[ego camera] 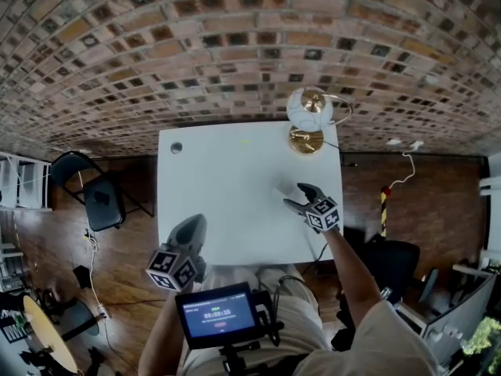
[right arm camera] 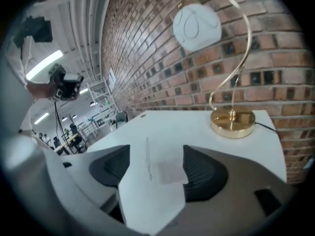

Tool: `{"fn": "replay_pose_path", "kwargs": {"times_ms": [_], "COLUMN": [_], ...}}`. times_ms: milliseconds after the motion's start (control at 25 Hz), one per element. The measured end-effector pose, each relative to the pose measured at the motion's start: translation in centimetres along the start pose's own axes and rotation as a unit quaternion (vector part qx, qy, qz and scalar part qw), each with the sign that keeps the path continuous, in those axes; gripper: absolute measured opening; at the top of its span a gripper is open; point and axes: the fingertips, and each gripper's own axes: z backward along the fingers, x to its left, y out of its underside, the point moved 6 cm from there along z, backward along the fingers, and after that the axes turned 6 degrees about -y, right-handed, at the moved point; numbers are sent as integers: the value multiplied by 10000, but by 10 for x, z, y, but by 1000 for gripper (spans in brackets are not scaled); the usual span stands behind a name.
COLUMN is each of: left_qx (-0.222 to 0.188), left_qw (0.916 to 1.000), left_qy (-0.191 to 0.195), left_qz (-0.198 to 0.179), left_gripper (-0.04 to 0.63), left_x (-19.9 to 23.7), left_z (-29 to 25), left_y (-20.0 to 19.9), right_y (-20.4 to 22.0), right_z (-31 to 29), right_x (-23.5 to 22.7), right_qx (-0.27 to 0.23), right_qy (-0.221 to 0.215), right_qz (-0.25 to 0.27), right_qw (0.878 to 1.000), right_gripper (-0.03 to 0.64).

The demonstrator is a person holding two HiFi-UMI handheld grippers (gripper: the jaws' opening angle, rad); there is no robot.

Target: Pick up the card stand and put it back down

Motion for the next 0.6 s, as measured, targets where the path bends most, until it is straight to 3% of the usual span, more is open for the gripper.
{"fn": "replay_pose_path", "kwargs": {"times_ms": [200,600], "left_qx": [2,-58], "left_qw": [10000,9980], "left_qy": [64,625], "left_qz": [34,11], "left_gripper": [0,0], "left_x": [5,15], "left_z": [2,20], "left_y": [0,-2], "right_y": [-60,-117], "right_z": [64,149], "right_x": [35,124], "right_qx": [-1296,-2350], "right_qy": [517,1218], "right_qz": [-224,317], "right_qw": [9900,9638], "right_gripper": [362,302]}}
